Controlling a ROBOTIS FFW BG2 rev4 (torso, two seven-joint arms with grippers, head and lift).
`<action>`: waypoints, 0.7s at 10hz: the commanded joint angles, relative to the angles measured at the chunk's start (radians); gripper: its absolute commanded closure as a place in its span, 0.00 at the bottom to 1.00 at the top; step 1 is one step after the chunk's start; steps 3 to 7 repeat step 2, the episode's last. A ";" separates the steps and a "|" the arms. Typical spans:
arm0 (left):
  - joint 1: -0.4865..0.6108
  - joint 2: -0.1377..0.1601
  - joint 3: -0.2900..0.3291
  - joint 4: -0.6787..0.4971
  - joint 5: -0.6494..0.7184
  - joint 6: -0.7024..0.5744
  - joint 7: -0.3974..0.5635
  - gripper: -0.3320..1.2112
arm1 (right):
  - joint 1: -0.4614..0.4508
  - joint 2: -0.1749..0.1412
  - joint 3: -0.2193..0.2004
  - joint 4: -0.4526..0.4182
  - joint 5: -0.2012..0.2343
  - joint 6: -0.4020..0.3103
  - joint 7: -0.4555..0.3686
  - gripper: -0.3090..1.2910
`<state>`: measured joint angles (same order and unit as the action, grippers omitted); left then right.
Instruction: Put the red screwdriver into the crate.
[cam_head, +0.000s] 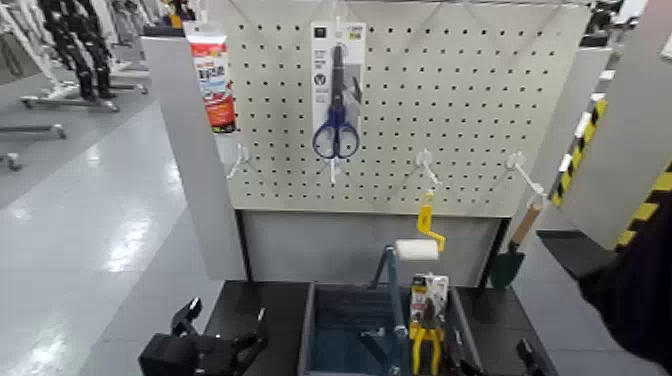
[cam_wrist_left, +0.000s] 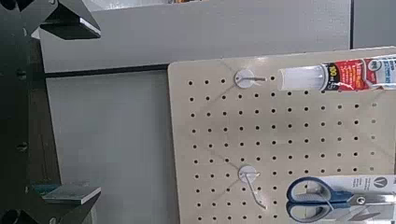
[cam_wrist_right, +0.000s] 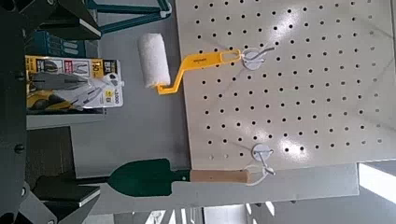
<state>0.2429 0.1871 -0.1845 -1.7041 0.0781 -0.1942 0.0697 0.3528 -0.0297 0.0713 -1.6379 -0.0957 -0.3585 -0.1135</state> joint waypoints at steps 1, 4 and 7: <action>0.004 0.000 -0.003 0.000 -0.001 -0.013 0.002 0.30 | 0.000 0.001 -0.004 -0.007 0.017 0.009 0.000 0.28; 0.006 0.000 -0.003 0.000 -0.001 -0.013 0.002 0.30 | 0.002 0.002 -0.004 -0.010 0.022 0.013 0.000 0.28; 0.006 0.000 -0.003 0.000 -0.001 -0.013 0.002 0.30 | 0.002 0.002 -0.004 -0.010 0.022 0.013 0.000 0.28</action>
